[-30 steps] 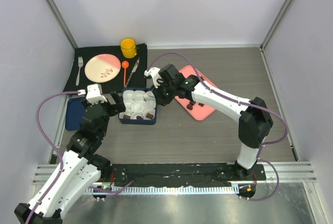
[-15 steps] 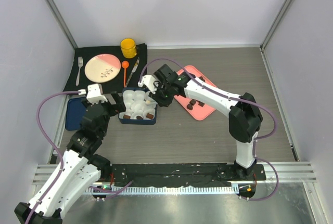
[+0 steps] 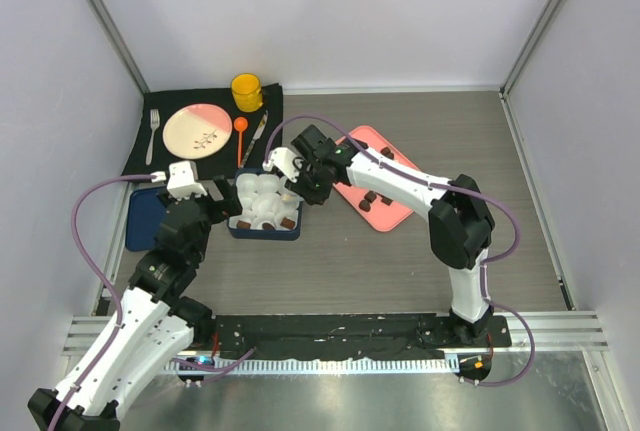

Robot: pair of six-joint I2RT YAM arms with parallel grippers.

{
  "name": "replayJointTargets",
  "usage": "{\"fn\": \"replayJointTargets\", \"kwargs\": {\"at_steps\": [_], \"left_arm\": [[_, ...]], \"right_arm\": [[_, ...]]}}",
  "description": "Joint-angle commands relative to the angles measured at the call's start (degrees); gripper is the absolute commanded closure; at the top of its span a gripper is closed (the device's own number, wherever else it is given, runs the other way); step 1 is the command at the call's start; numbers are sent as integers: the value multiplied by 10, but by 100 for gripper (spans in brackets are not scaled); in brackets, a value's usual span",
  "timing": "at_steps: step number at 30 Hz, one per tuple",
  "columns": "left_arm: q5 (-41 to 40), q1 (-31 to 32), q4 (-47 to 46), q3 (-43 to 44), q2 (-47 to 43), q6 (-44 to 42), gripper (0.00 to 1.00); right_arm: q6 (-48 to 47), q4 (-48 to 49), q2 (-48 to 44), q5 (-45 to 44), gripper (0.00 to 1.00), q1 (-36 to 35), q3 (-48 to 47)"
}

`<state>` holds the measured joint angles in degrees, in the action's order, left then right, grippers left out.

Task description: Pack the chocolate

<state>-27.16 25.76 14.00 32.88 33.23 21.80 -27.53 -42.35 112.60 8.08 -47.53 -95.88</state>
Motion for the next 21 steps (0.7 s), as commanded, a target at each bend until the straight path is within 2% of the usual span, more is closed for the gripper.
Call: {"fn": "replayJointTargets", "kwargs": {"at_steps": [1, 9, 21], "left_arm": [[-1, -3, -15, 26, 0, -10, 0], [-1, -4, -13, 26, 0, -11, 0], [0, -5, -14, 26, 0, -11, 0]], "right_arm": [[-9, 6, 5, -10, 85, -3, -29], [-10, 6, 15, -3, 83, -4, -32], [-2, 6, 25, 7, 76, -4, -38]]}}
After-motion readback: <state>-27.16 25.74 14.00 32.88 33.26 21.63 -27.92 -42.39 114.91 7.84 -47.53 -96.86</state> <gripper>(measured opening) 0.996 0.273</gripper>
